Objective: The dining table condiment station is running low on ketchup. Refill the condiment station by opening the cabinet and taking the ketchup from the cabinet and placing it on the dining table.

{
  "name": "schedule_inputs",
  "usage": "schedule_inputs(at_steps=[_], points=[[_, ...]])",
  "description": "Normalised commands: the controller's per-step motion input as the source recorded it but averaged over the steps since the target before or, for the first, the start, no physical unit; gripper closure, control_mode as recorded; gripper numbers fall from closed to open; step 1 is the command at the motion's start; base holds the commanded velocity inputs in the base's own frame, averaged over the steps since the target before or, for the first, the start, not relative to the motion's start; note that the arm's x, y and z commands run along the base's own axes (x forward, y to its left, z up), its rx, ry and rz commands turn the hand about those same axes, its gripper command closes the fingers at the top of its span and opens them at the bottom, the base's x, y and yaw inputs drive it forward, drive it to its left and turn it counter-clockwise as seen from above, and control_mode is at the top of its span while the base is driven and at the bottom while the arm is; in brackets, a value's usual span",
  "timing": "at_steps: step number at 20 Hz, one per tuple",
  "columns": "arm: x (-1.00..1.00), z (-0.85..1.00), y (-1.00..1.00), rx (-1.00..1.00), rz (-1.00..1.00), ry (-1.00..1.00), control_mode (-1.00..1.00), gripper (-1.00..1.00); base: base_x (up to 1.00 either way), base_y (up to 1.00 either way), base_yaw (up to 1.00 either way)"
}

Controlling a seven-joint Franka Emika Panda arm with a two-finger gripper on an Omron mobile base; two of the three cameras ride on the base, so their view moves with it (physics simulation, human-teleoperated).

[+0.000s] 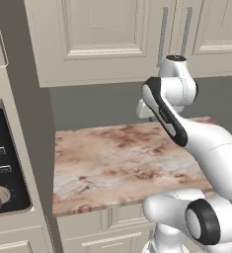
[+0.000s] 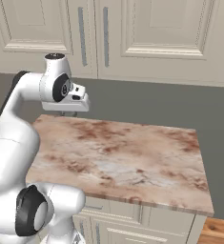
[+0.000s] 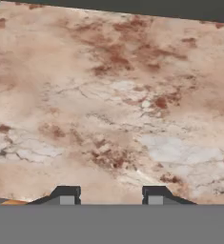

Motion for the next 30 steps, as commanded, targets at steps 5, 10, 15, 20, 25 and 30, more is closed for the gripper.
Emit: schedule_inputs(at_steps=[5, 10, 15, 20, 25, 30], points=[[-0.54, 0.07, 0.01, -0.04, -0.01, -0.36, -1.0, -1.0, 0.0, 0.0, 0.0], [-0.83, 0.58, -0.09, -0.02, -0.03, -0.83, -1.0, -1.0, 0.0, 0.0, 0.0], [-0.27, 0.97, -0.31, 0.03, 0.0, -0.7, -1.0, -1.0, 0.0, 0.0, 0.0], [0.1, 0.65, 0.0, 0.0, -0.03, -0.39, -1.0, -1.0, 0.0, 0.0, 0.0], [0.28, 0.33, 0.0, 0.0, -0.07, -0.28, -1.0, -1.0, 0.0, 0.0, 0.0], [0.48, 0.15, 0.01, 0.0, 0.0, -0.25, -1.0, -1.0, 0.0, 0.0, 0.0]])
